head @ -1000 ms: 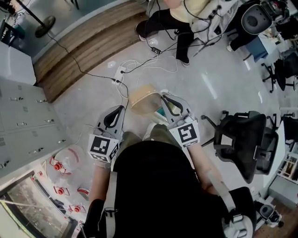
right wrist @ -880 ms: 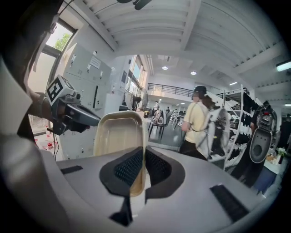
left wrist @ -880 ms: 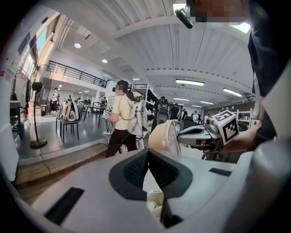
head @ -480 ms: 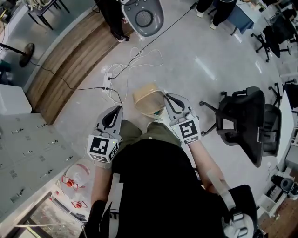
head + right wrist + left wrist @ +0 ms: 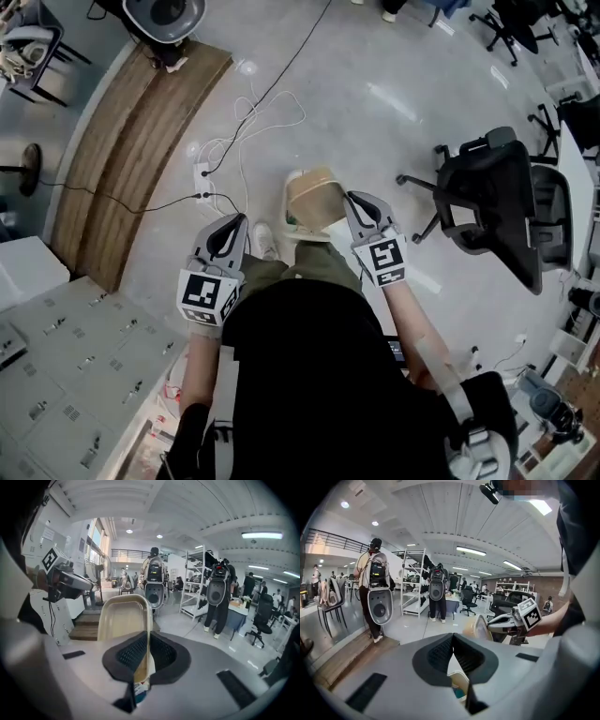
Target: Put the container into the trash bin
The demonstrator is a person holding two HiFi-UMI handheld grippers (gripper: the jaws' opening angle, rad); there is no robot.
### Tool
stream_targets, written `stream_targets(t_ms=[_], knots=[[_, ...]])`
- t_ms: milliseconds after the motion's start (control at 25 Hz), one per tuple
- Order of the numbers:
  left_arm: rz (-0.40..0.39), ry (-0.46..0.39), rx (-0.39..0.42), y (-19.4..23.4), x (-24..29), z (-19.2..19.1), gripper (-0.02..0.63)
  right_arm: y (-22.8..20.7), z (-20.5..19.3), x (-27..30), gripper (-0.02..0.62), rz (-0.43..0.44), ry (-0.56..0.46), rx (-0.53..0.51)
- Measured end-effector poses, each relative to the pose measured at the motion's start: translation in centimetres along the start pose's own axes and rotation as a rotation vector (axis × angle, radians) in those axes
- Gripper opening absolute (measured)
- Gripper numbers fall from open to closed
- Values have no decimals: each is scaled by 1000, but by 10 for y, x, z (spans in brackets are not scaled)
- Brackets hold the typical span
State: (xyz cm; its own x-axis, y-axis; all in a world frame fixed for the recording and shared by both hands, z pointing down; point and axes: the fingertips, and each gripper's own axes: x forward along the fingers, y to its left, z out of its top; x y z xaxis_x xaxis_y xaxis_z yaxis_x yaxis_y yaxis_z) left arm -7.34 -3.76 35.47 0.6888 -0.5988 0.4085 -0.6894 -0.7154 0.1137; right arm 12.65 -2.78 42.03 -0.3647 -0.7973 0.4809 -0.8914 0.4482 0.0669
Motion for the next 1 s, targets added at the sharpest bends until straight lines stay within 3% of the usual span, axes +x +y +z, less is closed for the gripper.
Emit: stream_targets(t_ms=[520,1000], knots=[[-247,119,44,26,53,-28,9,-8,-83,25,32,-200,173,218],[-345,230,28,36,70,-74,9,7,-163,58,32,-236,322,334]])
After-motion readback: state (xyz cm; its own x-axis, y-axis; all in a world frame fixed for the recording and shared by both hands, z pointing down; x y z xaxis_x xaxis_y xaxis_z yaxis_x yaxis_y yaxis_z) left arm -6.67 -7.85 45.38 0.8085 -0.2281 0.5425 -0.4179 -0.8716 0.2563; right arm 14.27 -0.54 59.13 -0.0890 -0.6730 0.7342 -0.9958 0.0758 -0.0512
